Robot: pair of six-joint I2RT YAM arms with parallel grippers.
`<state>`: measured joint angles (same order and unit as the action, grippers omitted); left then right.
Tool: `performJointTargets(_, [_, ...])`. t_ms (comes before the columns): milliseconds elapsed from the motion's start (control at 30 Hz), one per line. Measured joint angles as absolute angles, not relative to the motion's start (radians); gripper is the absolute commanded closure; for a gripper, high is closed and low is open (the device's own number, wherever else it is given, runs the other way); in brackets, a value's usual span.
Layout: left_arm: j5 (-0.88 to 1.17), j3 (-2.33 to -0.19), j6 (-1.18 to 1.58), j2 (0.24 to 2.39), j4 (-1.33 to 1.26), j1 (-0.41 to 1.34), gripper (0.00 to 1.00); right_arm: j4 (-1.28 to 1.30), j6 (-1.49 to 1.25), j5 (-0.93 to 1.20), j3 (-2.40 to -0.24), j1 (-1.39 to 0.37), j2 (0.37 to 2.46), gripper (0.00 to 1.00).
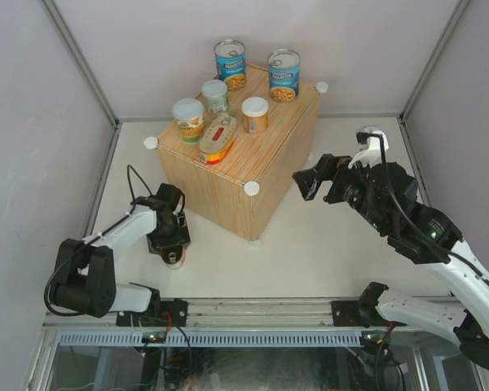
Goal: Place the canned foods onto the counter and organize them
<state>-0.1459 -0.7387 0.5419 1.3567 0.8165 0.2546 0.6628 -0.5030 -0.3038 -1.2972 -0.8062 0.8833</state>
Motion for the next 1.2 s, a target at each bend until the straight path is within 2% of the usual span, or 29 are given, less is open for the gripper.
performJointTargets(233, [-0.116, -0.714, 0.569, 1.311, 0.796, 0.266, 0.97, 0.663, -0.514, -0.304, -1.297, -0.808, 0.873, 0.05])
performJointTargets(267, [-0.102, -0.709, 0.579, 1.301, 0.794, 0.273, 1.0, 0.663, -0.514, -0.304, -1.297, -0.808, 0.874, 0.05])
performJointTargets(1000, [-0.05, -0.625, 0.755, 0.802, 0.933, 0.416, 1.0, 0.663, -0.514, -0.278, -1.297, -0.814, 0.913, 0.05])
performJointTargets(1133, [-0.076, -0.656, 0.759, 0.743, 1.023, 0.516, 1.0, 0.663, -0.514, -0.278, -1.297, -0.814, 0.913, 0.05])
performJointTargets(1200, [-0.092, -0.701, 0.76, 0.729, 1.069, 0.587, 1.0, 0.663, -0.514, -0.278, -1.297, -0.814, 0.912, 0.01])
